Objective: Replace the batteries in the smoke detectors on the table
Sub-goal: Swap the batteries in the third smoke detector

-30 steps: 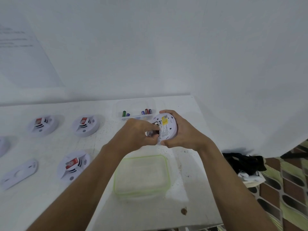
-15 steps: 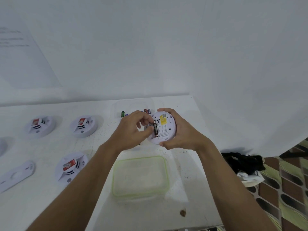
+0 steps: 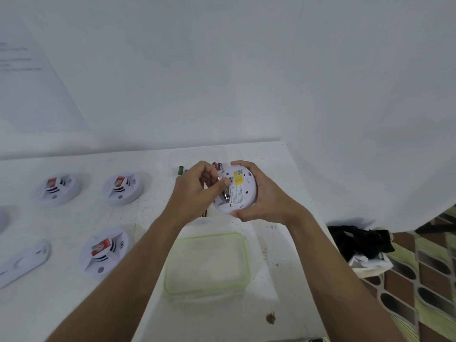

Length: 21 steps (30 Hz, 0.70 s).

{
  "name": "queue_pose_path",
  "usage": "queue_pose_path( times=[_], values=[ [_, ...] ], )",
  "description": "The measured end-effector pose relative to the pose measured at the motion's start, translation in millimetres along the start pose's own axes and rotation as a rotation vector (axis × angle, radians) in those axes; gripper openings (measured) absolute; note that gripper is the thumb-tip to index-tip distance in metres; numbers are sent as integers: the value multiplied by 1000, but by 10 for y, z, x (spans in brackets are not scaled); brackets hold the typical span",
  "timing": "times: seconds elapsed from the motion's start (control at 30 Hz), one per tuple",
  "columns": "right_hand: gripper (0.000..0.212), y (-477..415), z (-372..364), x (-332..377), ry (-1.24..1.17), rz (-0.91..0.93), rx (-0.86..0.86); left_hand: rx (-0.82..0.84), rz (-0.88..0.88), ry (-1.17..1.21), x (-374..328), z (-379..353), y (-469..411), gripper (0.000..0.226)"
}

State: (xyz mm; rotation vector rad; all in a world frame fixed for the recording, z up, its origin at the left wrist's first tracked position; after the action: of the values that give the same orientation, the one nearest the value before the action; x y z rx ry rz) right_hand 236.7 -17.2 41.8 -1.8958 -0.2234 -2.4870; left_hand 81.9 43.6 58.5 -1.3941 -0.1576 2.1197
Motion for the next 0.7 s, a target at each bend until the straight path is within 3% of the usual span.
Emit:
queue_pose_path(
  times=[0.33,0.43,0.5,0.63,0.7],
  values=[
    [94,-31,91,-93,-60,-36,-16,-148,178,382,158,81,14,6],
    [94,-17,146,-98,-57,-40,-36,-166,215,326,285,162,48,4],
    [94,-7,188,-105,-61,-43,-56,-85,248,217,359,178,62,5],
    [93,-4,247,-123,-53,-43,-86,347,235,-187,407,47,52,11],
    [92,-17,257,-129,-57,-48,-89,455,234,-313,449,-35,20,14]
  ],
)
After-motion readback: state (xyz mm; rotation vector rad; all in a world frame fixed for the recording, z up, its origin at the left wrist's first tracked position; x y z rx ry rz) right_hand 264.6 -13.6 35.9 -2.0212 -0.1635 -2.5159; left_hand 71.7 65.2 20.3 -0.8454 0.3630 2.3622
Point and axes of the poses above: each hand's wrist, its own y-axis away from the middle knuckle, its own z-axis out of the back of the hand, x = y × z, the point moved 6 cm from there along -y, towards the middle knuckle, and after that the axes turned 11 degrees about -z, right-handed, at the moved point
